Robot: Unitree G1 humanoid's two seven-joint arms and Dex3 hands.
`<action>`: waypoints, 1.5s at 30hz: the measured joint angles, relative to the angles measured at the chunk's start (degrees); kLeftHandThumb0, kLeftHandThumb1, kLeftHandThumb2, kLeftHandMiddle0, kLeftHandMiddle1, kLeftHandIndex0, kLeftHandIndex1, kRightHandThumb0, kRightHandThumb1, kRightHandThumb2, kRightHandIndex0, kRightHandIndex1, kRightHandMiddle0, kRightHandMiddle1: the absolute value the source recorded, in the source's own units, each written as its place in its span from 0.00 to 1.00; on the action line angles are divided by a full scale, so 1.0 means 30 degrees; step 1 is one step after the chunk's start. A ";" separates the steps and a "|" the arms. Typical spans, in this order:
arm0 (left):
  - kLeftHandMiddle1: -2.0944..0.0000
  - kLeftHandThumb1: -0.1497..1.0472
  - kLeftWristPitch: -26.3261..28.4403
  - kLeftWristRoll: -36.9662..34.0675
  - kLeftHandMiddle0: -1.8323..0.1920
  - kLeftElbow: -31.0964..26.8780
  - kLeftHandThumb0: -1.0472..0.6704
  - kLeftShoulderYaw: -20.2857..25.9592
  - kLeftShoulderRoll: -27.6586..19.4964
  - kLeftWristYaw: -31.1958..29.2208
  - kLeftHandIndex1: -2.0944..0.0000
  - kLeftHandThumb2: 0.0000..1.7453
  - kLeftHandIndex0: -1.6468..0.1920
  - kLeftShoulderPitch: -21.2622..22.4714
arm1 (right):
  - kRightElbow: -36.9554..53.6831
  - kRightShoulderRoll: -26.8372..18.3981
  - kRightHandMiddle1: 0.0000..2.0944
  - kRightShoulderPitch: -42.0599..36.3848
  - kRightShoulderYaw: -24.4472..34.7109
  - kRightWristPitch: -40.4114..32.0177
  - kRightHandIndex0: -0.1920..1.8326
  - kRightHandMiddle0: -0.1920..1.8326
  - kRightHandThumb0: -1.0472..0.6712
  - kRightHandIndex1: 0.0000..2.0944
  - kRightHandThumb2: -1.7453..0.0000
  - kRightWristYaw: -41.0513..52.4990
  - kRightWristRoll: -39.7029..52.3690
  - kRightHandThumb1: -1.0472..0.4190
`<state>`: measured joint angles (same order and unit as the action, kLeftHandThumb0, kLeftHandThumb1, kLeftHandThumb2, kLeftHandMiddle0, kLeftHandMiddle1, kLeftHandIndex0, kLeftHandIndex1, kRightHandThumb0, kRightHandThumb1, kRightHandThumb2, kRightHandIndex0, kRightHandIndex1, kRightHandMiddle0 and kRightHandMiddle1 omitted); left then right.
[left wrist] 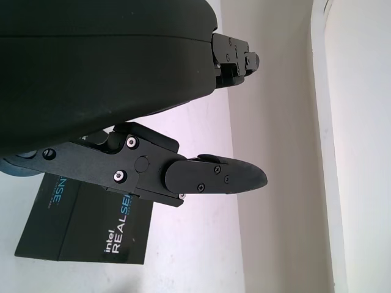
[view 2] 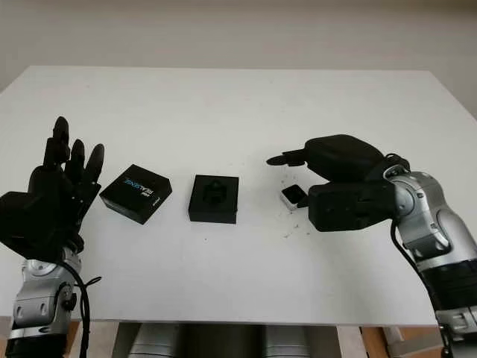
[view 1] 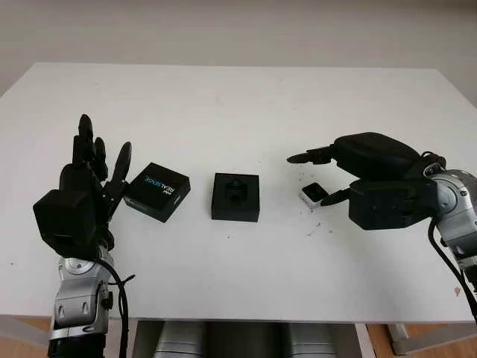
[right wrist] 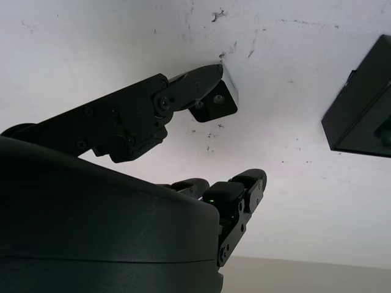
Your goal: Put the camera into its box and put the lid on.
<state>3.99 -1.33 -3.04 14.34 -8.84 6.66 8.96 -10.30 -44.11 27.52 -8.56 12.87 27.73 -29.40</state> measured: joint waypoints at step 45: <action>0.98 1.00 0.0239 0.0047 0.87 -0.0366 0.31 0.0063 -0.0004 0.0008 0.97 0.15 0.88 -0.0084 | -0.5633 -0.0248 0.05 0.1139 -0.1394 0.4243 0.31 0.40 0.38 0.03 0.97 -0.4109 -0.2210 0.12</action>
<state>4.71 -1.19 -4.14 14.53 -8.85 6.69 8.71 -27.20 -44.85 30.94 -12.74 25.60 15.40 -36.03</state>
